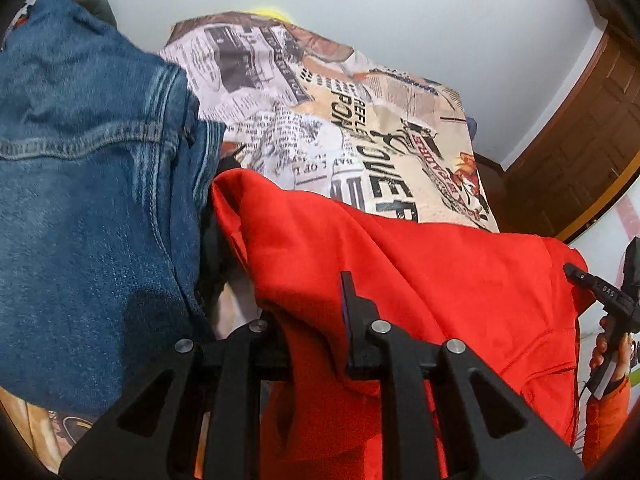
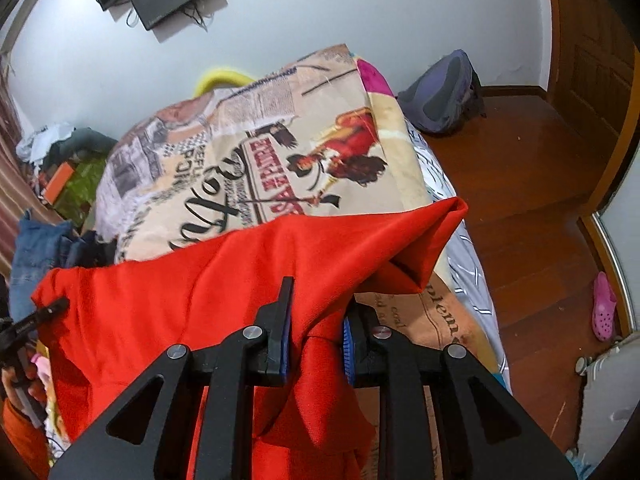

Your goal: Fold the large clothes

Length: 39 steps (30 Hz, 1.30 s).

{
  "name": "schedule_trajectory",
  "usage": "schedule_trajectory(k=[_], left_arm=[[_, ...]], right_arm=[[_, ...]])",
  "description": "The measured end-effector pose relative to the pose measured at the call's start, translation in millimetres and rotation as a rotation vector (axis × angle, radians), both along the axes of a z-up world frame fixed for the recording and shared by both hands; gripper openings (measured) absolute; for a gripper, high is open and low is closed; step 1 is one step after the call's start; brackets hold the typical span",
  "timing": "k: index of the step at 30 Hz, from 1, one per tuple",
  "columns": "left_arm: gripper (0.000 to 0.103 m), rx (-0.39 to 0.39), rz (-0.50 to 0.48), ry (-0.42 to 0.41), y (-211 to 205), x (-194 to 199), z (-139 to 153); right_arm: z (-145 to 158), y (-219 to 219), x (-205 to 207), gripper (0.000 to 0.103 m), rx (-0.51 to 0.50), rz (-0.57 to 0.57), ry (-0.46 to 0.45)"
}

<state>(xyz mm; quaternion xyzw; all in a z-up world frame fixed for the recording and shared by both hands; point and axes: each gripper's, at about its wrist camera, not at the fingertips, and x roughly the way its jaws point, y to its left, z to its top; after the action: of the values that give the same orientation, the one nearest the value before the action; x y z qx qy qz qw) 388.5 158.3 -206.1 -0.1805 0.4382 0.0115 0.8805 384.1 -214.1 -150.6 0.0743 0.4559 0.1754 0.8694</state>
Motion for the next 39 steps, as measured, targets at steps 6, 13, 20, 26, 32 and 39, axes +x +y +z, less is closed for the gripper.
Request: schedule_trajectory(k=[6,13,20,26,32,39], left_arm=[[0.019,0.032,0.0,0.009,-7.8,-3.9,2.2],[0.035,0.071,0.033,0.007,-11.3,-24.5,18.0],[0.041,0.116,0.01,-0.031,-22.7,-67.1,52.1],[0.058,0.191,-0.028,-0.093,-41.0,-116.5,83.8],[0.066,0.185,-0.069,-0.099,-48.8,-164.2,93.5],[0.067,0.155,-0.073,-0.038,-46.8,-209.8,69.4]], right_arm=[[2.3,-0.6,-9.8,0.024,-0.028,0.013,-0.027],[18.8,-7.5,-27.6,0.03,-0.058,0.013,-0.015],[57.0,-19.9,-72.5,0.039,-0.053,0.033,-0.084],[87.6,-26.5,-119.2,0.05,-0.039,0.062,-0.16],[95.3,-27.5,-155.8,0.052,-0.051,0.097,-0.188],[79.0,-36.0,-189.9,0.053,-0.096,0.101,-0.153]])
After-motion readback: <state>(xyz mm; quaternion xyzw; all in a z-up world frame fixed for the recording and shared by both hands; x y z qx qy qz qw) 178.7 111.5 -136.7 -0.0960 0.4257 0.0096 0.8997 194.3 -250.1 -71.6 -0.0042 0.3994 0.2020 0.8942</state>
